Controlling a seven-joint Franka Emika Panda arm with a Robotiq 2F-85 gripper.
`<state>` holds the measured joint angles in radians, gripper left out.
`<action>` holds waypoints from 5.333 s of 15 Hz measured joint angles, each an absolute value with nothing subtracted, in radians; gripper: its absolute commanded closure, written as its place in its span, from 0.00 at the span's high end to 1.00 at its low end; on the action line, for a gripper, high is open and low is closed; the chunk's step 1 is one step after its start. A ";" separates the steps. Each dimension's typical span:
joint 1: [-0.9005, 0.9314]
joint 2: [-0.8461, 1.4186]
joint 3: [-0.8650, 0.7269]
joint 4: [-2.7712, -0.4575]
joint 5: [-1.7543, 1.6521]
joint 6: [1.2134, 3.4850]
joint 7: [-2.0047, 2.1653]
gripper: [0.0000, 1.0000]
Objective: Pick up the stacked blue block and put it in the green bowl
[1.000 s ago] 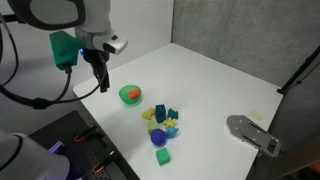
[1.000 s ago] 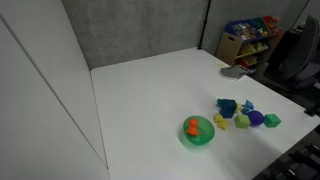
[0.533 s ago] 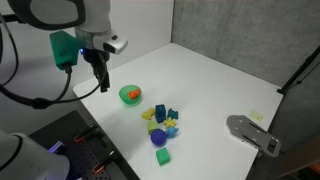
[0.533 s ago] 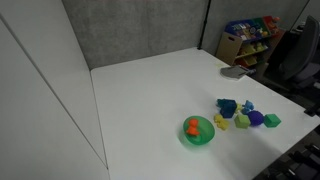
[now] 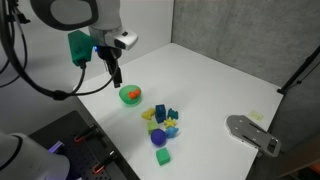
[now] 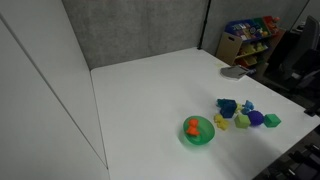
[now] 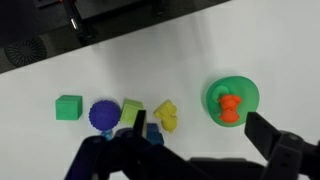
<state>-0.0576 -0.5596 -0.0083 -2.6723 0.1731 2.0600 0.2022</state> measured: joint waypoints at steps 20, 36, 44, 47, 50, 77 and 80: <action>-0.099 0.019 0.021 -2.459 -0.151 2.518 0.602 1.00; 0.028 0.415 -0.122 -2.342 -0.077 2.776 0.635 1.00; 0.124 0.518 -0.216 -2.283 -0.071 2.853 0.635 1.00; 0.145 0.564 -0.226 -2.260 -0.056 2.873 0.635 1.00; 0.167 0.604 -0.233 -2.240 -0.034 2.881 0.635 0.66; 0.496 0.416 -0.143 -2.283 -0.100 2.656 0.759 0.97; 0.495 0.413 -0.117 -2.283 -0.116 2.593 0.777 1.00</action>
<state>0.4954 0.4135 -0.1170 -2.2833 -0.1164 2.5933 0.7770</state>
